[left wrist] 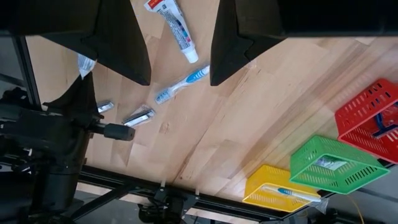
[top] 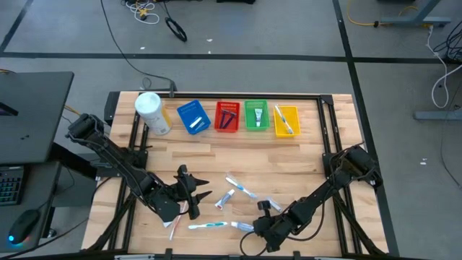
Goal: Pick & Place Travel size toiletries
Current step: Put the white toothpaste into the green basket
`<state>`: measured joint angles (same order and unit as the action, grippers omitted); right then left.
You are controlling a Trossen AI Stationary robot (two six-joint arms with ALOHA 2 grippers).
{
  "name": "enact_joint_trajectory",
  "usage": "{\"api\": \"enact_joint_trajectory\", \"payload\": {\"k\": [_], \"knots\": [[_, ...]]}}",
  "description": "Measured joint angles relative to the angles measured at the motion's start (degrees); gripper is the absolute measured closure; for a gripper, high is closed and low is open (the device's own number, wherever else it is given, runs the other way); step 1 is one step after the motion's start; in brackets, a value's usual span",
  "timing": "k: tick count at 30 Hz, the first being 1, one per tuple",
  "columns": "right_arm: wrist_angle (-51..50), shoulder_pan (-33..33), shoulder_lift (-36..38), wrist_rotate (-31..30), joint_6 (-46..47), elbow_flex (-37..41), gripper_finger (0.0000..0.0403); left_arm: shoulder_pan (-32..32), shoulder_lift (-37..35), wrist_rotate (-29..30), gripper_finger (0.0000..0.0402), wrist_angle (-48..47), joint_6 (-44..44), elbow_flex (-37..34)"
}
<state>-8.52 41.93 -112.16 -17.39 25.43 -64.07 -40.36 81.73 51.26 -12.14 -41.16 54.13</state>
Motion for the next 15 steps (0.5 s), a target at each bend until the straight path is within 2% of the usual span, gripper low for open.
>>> {"api": "enact_joint_trajectory", "payload": {"k": [5, 9, 15], "knots": [[-0.76, -0.02, 0.5, -0.63, -1.66, 0.0, 0.0401, 0.0, 0.0, 0.03, 0.0226, 0.0, -0.01, 0.0], [-3.57, -0.07, 3.74, -2.86, -2.39, 0.0, 0.0401, 0.0, 0.0, 0.07, 0.0226, 0.0, -0.01, 0.0], [-14.25, -0.57, 11.69, -12.36, -4.44, 0.0, 0.0402, 0.0, 0.0, 0.1, 0.0226, -0.02, -0.01, 0.0]]}}
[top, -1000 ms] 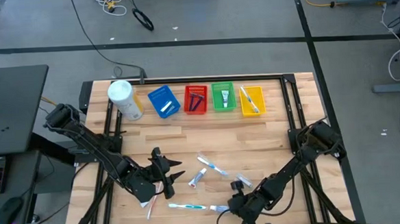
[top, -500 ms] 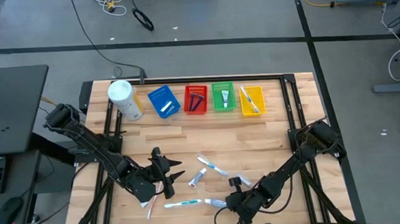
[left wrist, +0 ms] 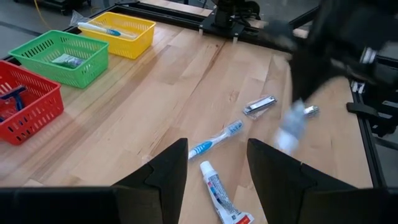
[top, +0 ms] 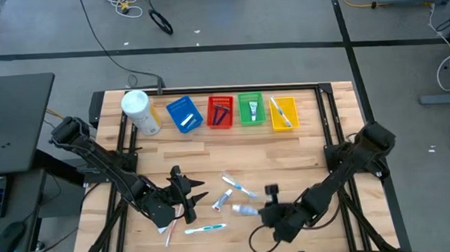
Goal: Pick & Place Travel size toiletries
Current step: Put the white toothpaste into the green basket
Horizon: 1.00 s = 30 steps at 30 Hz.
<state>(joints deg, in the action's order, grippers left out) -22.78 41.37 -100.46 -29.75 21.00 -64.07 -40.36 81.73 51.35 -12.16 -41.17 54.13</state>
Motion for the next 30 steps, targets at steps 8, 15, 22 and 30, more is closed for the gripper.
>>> {"api": "enact_joint_trajectory", "payload": {"k": [8, 15, 22, 30], "knots": [[-12.47, -8.0, 6.27, -14.47, -0.52, -0.02, 0.0403, 0.01, 0.0, 0.02, 0.0226, -0.11, 0.0, 0.0], [-16.97, -23.82, 5.88, -15.18, -0.42, 0.51, 0.0403, 0.0, 0.0, 0.02, 0.0226, -0.29, -0.15, -0.02], [-13.11, -43.21, 5.87, -8.8, 2.54, 3.71, 0.0403, 0.01, 0.0, 0.02, 0.0226, -0.39, -0.01, -0.02], [4.59, -56.62, 5.86, -1.26, -2.06, 10.28, 0.0403, 0.01, 0.0, 0.02, 0.0226, -0.41, 3.06, -0.02]]}}
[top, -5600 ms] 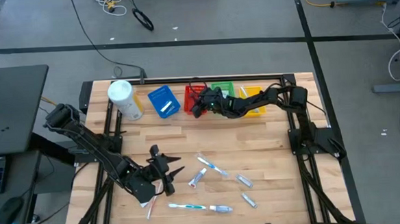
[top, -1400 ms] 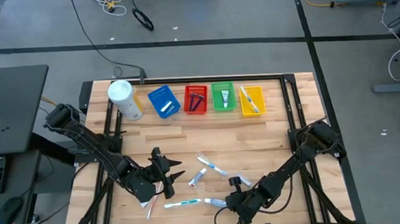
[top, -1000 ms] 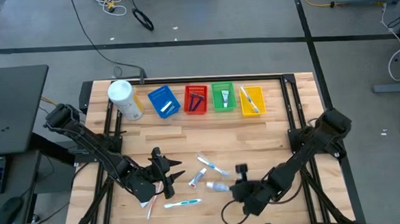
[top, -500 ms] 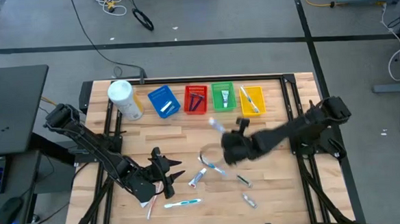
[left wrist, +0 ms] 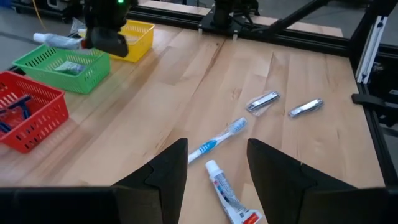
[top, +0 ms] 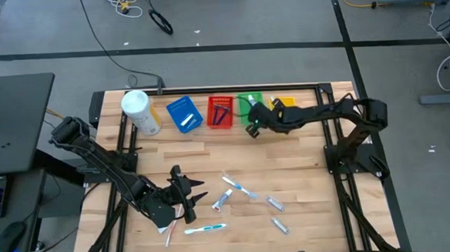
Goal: Pick & Place Travel size toiletries
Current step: Put the white toothpaste into the green basket, then put the blue toothbrush into the yellow basket
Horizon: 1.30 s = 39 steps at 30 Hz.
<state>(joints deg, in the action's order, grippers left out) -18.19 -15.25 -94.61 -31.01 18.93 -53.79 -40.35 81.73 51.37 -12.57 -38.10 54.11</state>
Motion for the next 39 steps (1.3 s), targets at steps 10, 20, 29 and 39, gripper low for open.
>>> {"api": "enact_joint_trajectory", "payload": {"k": [10, 20, 29, 39], "knots": [[9.37, -4.64, -0.02, 8.78, -6.17, 4.83, 0.039, 0.01, 0.0, 1.81, 0.0226, 0.01, 0.45, 0.0], [9.72, -5.26, -0.02, 12.01, -7.49, 5.15, 0.0344, 0.53, 0.95, 1.5, 0.0226, -0.42, 1.58, 0.01], [8.79, -1.54, 2.34, 15.9, -10.06, 4.96, 0.0311, 2.13, 2.19, 0.0, 0.0226, 0.25, -3.82, -3.78], [8.17, 8.95, 13.62, 16.08, -10.18, 4.34, 0.0298, 3.12, 2.56, -0.25, 0.0226, 1.9, -3.78, -3.72]]}}
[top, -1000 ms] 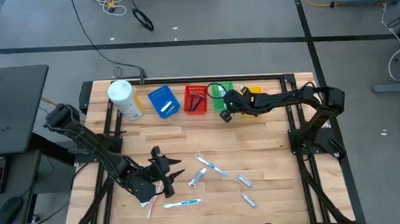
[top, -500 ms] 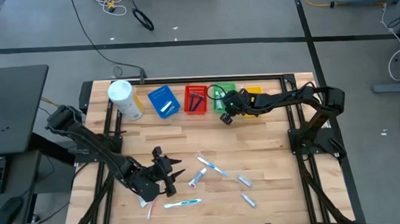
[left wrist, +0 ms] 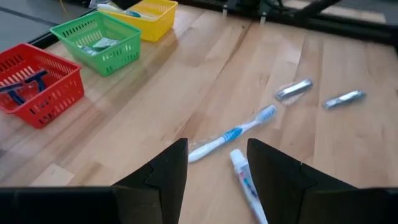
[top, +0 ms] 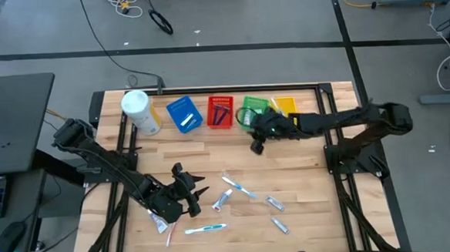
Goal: Pick & Place Travel size toiletries
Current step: Put the blue toothbrush into the yellow basket
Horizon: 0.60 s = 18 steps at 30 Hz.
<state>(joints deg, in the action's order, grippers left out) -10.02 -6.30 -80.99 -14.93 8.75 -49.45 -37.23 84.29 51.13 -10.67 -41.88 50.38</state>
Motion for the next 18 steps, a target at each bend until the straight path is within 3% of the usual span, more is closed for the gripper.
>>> {"api": "enact_joint_trajectory", "payload": {"k": [7, 13, 18], "knots": [[0.98, 11.18, 0.29, 11.59, 2.3, -0.01, 0.0297, 0.0, 0.0, -0.39, 0.0226, 1.66, 2.3, -0.01], [5.58, 20.97, -6.55, 12.71, 2.49, 0.02, 0.0297, 0.09, 0.0, -0.39, 0.0226, 1.74, 2.24, -0.01], [12.21, 23.64, -13.86, 19.63, 2.35, 0.02, 0.028, 0.43, -0.02, -0.36, 0.0226, 2.06, 2.24, -0.01]]}}
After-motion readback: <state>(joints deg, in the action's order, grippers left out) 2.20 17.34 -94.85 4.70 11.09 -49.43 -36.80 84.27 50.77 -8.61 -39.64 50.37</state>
